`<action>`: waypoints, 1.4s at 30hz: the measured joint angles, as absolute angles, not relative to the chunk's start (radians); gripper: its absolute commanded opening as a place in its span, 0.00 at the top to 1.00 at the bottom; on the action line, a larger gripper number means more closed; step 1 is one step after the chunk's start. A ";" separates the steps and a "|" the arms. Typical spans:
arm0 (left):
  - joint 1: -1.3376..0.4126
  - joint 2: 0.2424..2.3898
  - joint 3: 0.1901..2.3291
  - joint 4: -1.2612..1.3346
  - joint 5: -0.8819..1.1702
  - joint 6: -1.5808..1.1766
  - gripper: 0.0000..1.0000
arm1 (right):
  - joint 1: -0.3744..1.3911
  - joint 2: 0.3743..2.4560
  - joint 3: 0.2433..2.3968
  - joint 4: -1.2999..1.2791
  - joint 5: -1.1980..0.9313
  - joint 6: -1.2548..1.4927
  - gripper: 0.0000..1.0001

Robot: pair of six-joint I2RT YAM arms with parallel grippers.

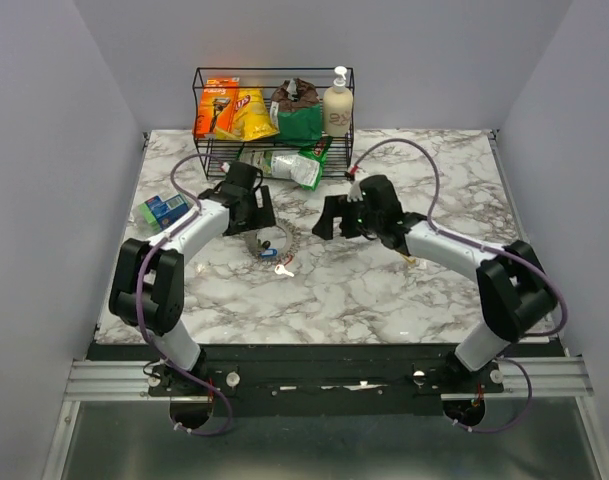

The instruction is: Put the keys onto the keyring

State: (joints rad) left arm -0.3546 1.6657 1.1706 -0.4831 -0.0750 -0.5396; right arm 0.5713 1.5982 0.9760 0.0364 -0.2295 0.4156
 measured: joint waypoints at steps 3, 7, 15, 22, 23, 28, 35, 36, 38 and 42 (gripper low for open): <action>-0.285 1.636 1.142 -0.496 -0.083 -0.572 0.01 | 0.616 1.707 1.113 -0.010 -0.230 0.396 0.00; -0.204 1.560 1.052 -0.471 -0.039 -0.611 0.01 | 0.679 1.853 1.313 -0.106 -0.226 0.376 0.03; -0.144 1.520 0.975 -0.411 0.024 -0.629 0.01 | 0.767 2.060 1.589 -0.236 -0.209 0.373 0.33; -0.144 1.575 0.974 -0.343 0.080 -0.630 0.01 | 0.778 2.107 1.615 -0.294 -0.184 0.398 0.90; -0.144 1.589 0.974 -0.337 0.092 -0.630 0.01 | 0.778 2.109 1.615 -0.295 -0.178 0.400 0.93; -0.144 1.617 0.974 -0.316 0.127 -0.630 0.01 | 0.778 2.124 1.645 -0.311 -0.149 0.411 0.99; -0.144 1.659 0.978 -0.281 0.147 -0.630 0.02 | 0.778 2.182 1.717 -0.346 -0.141 0.411 0.99; -0.144 1.667 0.978 -0.276 0.151 -0.630 0.02 | 0.778 2.190 1.722 -0.349 -0.139 0.412 0.99; -0.144 1.689 0.979 -0.264 0.163 -0.630 0.02 | 0.778 2.206 1.731 -0.359 -0.136 0.416 0.99; -0.144 1.711 0.993 -0.230 0.188 -0.634 0.02 | 0.778 2.234 1.744 -0.389 -0.120 0.421 0.99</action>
State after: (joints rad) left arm -0.1436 1.7107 0.9932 -0.2302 0.1879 -0.6342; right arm 0.7780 2.2337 1.7443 -0.3889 -0.1204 0.4206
